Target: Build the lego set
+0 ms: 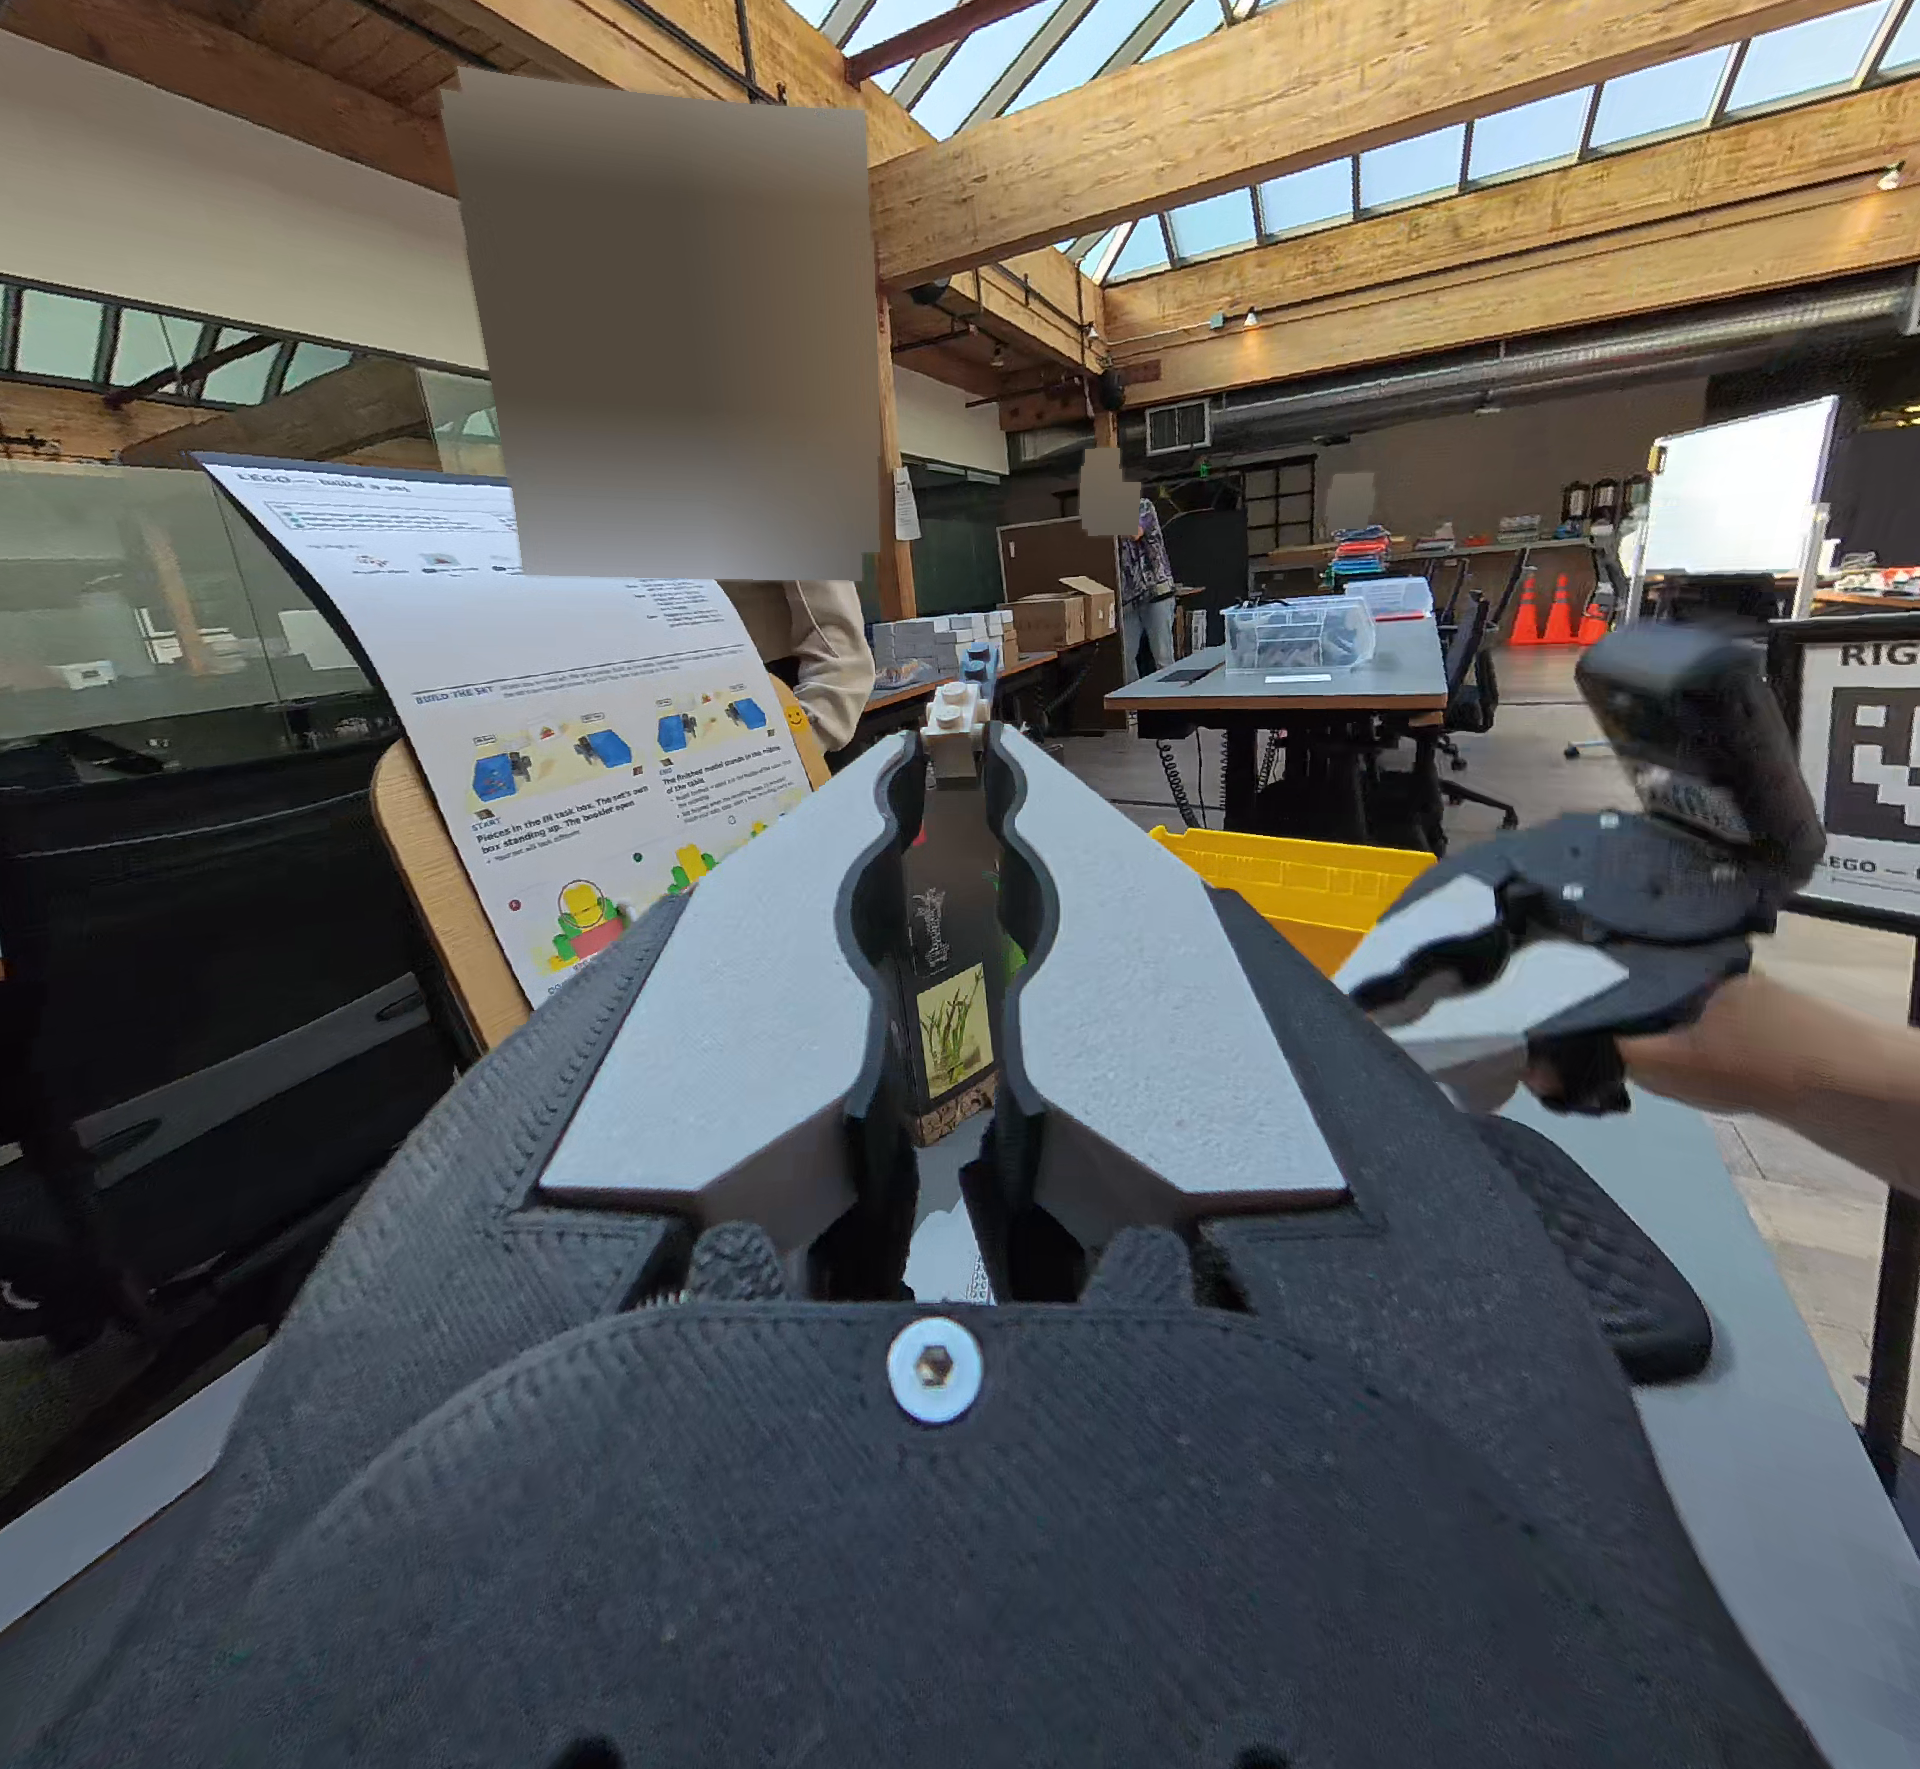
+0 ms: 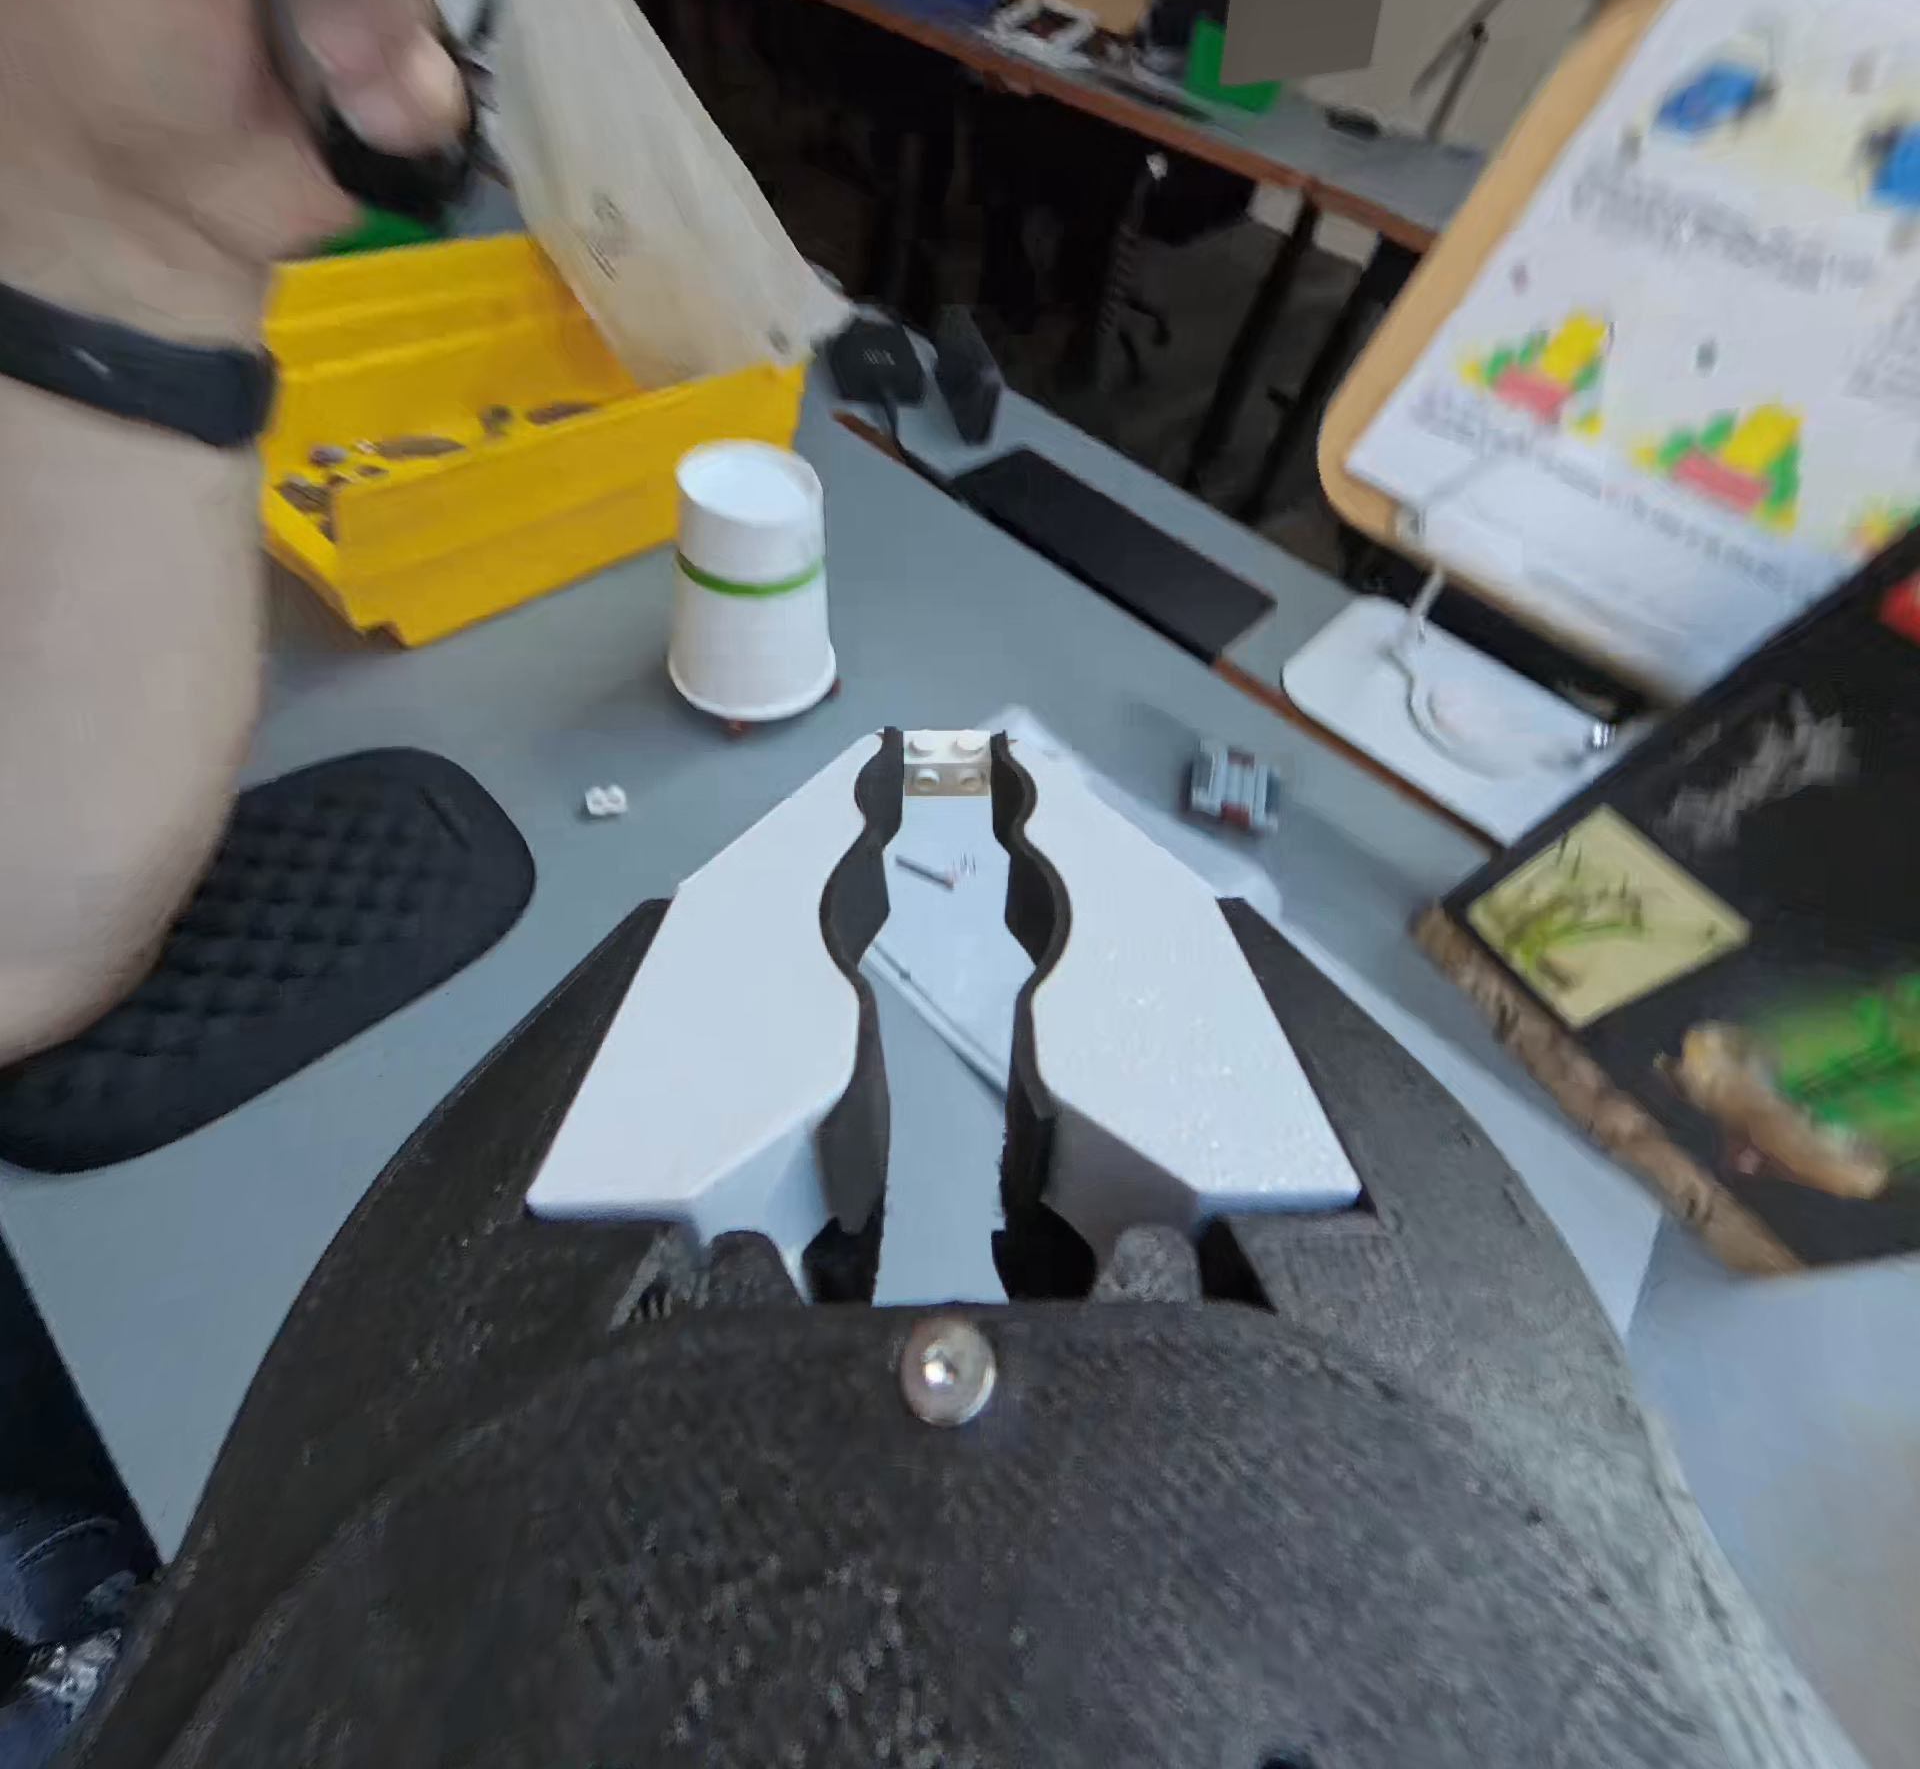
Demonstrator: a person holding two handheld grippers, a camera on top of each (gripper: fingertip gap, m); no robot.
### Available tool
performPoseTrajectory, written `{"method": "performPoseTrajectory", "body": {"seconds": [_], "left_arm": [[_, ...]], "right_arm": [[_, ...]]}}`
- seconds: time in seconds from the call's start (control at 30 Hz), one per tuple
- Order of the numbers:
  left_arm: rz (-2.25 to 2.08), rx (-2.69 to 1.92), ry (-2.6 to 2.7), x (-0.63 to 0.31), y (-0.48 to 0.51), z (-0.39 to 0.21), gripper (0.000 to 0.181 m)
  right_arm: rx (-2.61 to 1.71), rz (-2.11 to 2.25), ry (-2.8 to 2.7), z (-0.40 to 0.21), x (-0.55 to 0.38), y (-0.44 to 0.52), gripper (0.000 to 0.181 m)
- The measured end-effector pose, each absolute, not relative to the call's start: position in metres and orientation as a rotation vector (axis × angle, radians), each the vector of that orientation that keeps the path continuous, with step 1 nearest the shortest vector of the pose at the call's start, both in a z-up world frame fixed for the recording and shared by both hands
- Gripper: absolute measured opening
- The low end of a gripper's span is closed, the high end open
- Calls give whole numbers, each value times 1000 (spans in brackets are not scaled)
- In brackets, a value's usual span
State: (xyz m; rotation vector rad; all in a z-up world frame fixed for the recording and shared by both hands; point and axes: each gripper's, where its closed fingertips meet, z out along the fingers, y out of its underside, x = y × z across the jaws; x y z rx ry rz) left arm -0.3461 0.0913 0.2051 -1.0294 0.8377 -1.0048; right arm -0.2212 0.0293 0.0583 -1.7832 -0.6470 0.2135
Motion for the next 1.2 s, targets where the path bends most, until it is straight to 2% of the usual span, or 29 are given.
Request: {"method": "performPoseTrajectory", "body": {"seconds": [0.07, 0.13, 0.27, 0.4, 0.6, 0.67, 0.73, 0.83, 0.93, 1.07, 1.13, 1.2], "left_arm": [[-1014, -1009, 809, -355, 92, 210, 9], [-1009, -995, 790, -357, 92, 213, 8], [-1013, -983, 783, -350, 90, 214, 9], [-1019, -977, 809, -340, 85, 213, 9], [-1009, -981, 831, -335, 82, 212, 9], [-1010, -981, 836, -334, 81, 212, 9], [-1013, -980, 838, -334, 79, 213, 9], [-1008, -983, 840, -335, 79, 212, 9], [-1020, -984, 849, -336, 78, 212, 8], [-1021, -986, 857, -336, 77, 212, 9], [-1011, -989, 863, -335, 76, 211, 8], [-1009, -990, 867, -334, 75, 211, 8]], "right_arm": [[-1924, 220, -438, -24, -201, 21, 15], [-2009, 266, -246, -75, -191, 12, 15], [-2079, 119, -135, -119, -174, 4, 16], [-2204, 176, 10, -155, -173, 0, 16], [-2245, 112, 14, -161, -182, 0, 20], [-2251, 124, 11, -161, -187, -1, 29], [-2268, 164, -1, -160, -194, -5, 46], [-2291, 141, -194, -148, -191, -15, 53], [-2123, 216, -802, -112, -198, -20, 44], [-1897, 39, -1476, -120, -179, -21, 29], [-1916, 160, -1583, -129, -185, -23, 25], [-1940, 289, -1571, -130, -195, -15, 29]]}}
